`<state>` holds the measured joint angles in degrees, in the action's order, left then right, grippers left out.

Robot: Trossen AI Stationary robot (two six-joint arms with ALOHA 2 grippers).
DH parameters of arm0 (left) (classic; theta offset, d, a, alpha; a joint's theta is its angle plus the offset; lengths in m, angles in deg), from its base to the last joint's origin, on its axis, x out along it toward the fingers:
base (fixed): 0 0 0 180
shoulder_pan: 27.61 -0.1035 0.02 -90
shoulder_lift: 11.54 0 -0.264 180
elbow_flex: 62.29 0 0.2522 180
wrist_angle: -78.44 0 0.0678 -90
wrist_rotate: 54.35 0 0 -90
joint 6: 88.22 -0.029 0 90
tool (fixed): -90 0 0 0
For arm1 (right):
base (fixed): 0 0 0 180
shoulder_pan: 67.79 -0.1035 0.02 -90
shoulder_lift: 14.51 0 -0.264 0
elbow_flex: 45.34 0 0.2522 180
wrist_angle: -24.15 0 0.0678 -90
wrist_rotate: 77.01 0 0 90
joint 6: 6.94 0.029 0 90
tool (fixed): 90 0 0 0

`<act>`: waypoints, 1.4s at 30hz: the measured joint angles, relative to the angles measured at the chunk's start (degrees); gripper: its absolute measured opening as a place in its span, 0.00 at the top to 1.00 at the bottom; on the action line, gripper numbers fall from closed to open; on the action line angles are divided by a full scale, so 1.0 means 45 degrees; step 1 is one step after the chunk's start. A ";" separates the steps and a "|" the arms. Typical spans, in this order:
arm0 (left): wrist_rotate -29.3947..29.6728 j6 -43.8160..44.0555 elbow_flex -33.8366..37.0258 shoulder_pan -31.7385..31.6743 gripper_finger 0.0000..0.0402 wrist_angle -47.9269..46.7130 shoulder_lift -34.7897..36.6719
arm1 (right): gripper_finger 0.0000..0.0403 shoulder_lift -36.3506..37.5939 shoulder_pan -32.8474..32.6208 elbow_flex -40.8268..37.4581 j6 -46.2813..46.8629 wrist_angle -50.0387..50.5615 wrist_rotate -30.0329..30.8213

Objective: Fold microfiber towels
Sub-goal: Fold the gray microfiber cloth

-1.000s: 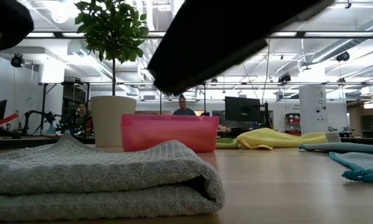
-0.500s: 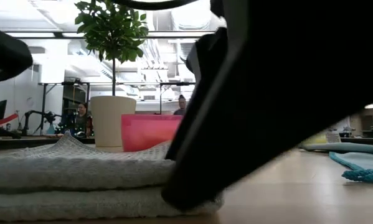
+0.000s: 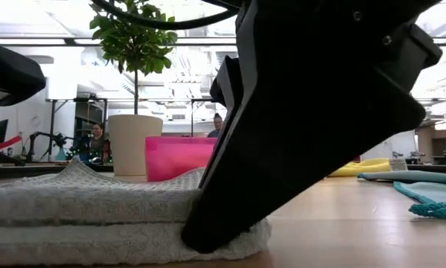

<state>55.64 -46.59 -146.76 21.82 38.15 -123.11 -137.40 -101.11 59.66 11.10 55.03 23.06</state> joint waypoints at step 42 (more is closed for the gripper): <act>-0.0468 -0.0002 0.3744 -0.2606 0.98 -0.1911 0.4780 | 0.98 0.2288 0.3372 -0.0167 -0.3059 0.1958 0.0098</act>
<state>53.54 -46.59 -129.91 10.09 29.55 -101.60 -127.10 -85.93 58.91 -2.67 63.84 23.50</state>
